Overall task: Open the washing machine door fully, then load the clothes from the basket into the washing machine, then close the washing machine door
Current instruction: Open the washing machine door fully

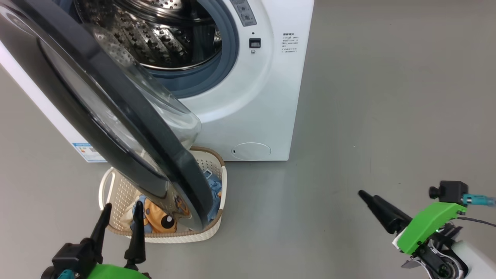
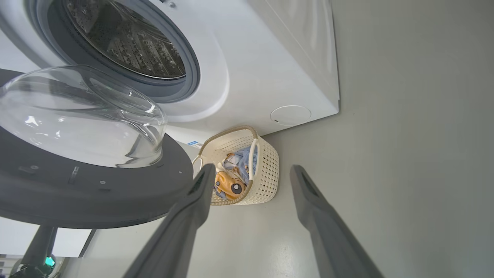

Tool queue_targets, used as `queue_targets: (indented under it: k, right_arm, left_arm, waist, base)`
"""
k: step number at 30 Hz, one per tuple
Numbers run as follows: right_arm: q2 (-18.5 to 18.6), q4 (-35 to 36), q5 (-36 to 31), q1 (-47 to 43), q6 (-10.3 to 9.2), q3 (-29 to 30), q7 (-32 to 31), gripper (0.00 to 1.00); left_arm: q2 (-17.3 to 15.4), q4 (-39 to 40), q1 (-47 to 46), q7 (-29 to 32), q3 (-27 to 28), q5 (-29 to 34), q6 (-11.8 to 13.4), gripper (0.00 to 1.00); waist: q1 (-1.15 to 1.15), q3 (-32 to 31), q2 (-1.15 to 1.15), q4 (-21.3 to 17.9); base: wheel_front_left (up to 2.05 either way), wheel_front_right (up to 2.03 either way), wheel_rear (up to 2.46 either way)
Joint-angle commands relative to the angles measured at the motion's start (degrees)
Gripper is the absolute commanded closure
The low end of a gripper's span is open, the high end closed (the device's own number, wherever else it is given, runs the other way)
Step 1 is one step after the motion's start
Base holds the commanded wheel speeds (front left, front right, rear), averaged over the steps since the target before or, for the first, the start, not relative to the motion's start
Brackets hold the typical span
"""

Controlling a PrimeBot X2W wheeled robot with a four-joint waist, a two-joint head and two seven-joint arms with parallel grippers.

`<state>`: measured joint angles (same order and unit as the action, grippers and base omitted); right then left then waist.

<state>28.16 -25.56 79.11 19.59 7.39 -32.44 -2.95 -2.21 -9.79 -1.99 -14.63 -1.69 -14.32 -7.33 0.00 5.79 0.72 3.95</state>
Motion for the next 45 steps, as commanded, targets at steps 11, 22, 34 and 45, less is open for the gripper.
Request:
queue_targets:
  k: [11,22,34,45]
  right_arm:
    - [3.6,-6.7,-9.9,1.2,0.10,-5.3,15.9,0.00]
    - [0.1,-7.5,-26.0,1.0,0.10,6.4,17.9,0.00]
    - [-6.9,2.9,-46.6,-5.8,0.10,24.3,17.9,0.00]
    - [-10.8,4.4,-52.9,-11.0,0.10,28.9,17.9,0.00]
  left_arm:
    - [-1.1,1.1,0.4,-0.4,2.2,0.7,-0.2,0.00]
    - [-1.2,1.0,-0.2,-0.4,2.8,0.8,-0.2,0.00]
    - [-1.1,1.7,-1.1,-0.4,3.2,1.2,-0.2,0.00]
    - [-1.0,1.9,-1.2,-0.4,3.2,1.4,-0.2,0.00]
  waist:
    - [0.00,-0.3,0.00,-0.9]
    - [0.00,0.4,0.00,-0.9]
    - [0.00,1.2,0.00,-0.5]
    - [0.00,1.0,0.00,0.2]
  base:
    - [0.00,0.00,0.00]
    - [0.00,0.00,0.00]
    - [0.00,0.00,0.00]
    - [0.00,0.00,0.00]
